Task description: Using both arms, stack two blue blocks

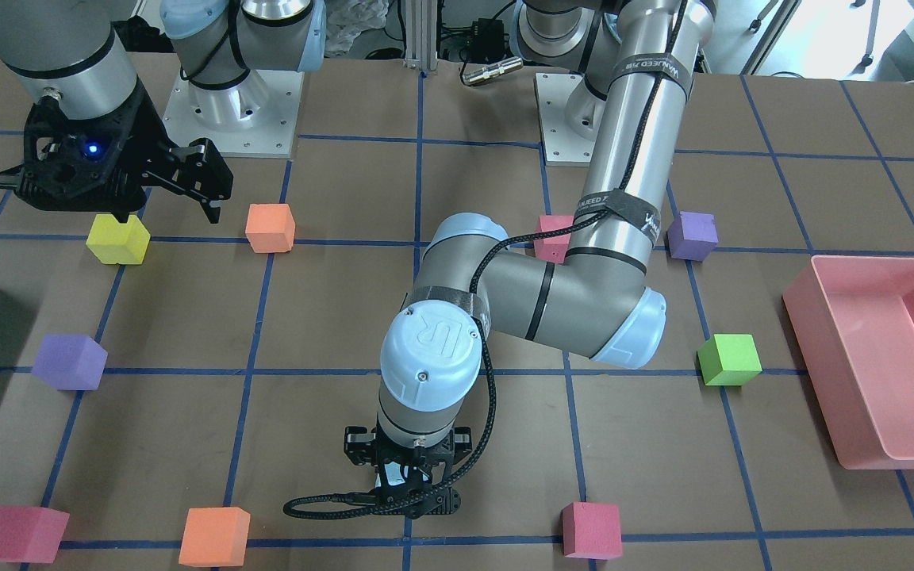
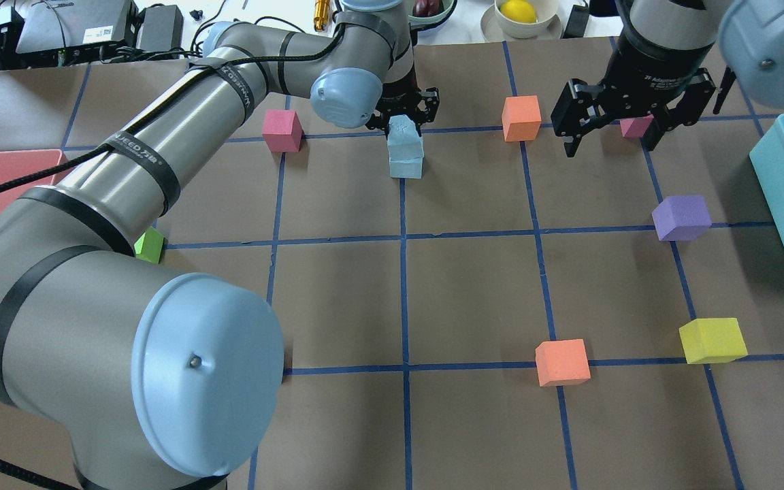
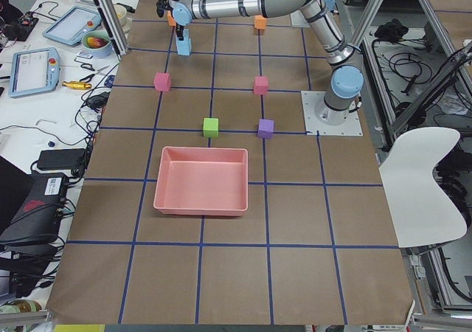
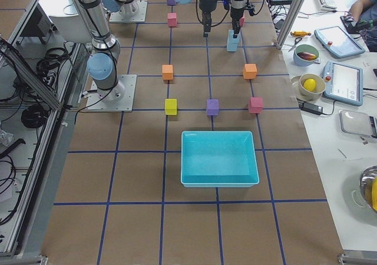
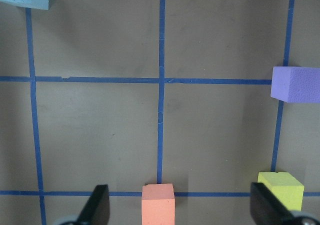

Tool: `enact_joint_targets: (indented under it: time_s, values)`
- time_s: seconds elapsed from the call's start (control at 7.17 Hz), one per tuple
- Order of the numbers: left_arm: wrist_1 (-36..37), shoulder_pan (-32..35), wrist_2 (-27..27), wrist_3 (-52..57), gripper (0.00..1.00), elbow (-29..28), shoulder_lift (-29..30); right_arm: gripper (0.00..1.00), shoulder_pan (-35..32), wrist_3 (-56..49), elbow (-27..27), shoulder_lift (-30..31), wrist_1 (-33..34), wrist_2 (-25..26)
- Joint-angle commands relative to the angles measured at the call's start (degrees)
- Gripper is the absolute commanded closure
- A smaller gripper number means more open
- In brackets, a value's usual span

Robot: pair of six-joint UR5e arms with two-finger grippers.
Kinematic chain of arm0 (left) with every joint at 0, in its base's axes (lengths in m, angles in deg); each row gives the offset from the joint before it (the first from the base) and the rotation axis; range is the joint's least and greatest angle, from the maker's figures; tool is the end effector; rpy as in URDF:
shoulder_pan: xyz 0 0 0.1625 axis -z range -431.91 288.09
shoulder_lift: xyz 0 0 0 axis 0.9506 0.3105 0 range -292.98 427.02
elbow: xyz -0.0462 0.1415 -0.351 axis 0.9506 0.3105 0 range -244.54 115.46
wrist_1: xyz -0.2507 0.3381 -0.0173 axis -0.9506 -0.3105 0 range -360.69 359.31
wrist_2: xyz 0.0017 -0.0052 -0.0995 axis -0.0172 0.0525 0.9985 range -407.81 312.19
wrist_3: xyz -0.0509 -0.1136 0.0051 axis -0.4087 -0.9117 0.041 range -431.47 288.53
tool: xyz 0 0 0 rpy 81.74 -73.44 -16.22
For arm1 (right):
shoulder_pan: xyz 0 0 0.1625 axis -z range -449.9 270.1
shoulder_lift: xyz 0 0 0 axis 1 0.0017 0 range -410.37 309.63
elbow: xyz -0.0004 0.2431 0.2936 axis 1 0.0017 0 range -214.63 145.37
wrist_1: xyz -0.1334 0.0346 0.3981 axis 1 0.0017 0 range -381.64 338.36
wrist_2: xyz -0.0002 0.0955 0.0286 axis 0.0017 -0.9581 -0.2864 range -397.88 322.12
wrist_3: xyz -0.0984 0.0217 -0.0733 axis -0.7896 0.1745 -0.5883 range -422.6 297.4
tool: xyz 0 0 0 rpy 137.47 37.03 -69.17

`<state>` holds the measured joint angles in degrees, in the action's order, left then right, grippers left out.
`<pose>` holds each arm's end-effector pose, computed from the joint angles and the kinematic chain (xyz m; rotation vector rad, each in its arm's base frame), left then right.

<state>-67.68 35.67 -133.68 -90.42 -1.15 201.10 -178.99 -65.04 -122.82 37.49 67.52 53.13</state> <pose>-0.3645 -0.6792 0.2023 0.0310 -3.0410 0.1053 0.1230 -0.5129 0.4146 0.0419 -3.1241 -0.0326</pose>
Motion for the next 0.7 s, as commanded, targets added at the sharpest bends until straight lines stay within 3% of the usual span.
enact_joint_targets:
  time_s: [0.0,0.28,0.42,0.56]
  values:
    - [0.02,0.00,0.18,-0.21,0.00,-0.02,0.13,0.00,0.23,-0.02,0.13,0.03,-0.03,0.04]
    - [-0.77,-0.61,0.18,0.58,0.00,-0.28,-2.40,0.00,0.23,-0.11,-0.05,0.03,-0.21,-0.05]
    - [-6.17,-2.27,-0.34,4.67,0.00,-0.98,-5.81,0.00,0.14,-0.11,0.04,0.03,-0.21,-0.05]
    - [-16.14,-5.59,-2.43,11.41,0.00,-1.68,-10.29,0.00,0.06,0.06,0.21,0.03,-0.21,-0.05]
